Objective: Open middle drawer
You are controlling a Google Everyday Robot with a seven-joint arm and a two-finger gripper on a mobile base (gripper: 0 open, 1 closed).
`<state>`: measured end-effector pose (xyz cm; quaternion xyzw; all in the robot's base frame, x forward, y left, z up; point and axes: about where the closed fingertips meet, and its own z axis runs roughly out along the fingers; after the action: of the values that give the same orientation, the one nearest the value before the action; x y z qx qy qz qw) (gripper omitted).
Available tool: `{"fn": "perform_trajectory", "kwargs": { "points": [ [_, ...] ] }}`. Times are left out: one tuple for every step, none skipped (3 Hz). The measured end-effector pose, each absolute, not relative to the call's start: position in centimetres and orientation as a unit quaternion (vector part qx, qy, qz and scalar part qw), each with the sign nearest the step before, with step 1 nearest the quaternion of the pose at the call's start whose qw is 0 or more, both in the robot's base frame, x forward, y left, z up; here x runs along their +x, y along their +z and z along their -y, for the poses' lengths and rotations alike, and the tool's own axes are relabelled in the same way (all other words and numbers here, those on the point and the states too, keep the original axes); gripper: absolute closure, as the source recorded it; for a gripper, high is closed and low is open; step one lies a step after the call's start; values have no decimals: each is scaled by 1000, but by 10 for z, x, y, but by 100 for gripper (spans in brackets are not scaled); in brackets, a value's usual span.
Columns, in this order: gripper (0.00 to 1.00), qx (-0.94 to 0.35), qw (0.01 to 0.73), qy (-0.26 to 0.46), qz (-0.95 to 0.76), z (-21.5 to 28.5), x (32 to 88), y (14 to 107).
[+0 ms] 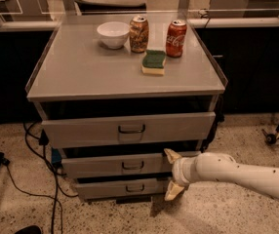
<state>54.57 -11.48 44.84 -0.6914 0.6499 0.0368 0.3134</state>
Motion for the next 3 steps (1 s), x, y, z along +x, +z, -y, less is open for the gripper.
{"fn": "perform_trajectory", "kwargs": {
  "points": [
    [0,-691,313,33,-651,112,561,445],
    [0,-688,306,34,-657,110,577,439],
    [0,-685,299,36,-664,109,589,433]
  ]
}}
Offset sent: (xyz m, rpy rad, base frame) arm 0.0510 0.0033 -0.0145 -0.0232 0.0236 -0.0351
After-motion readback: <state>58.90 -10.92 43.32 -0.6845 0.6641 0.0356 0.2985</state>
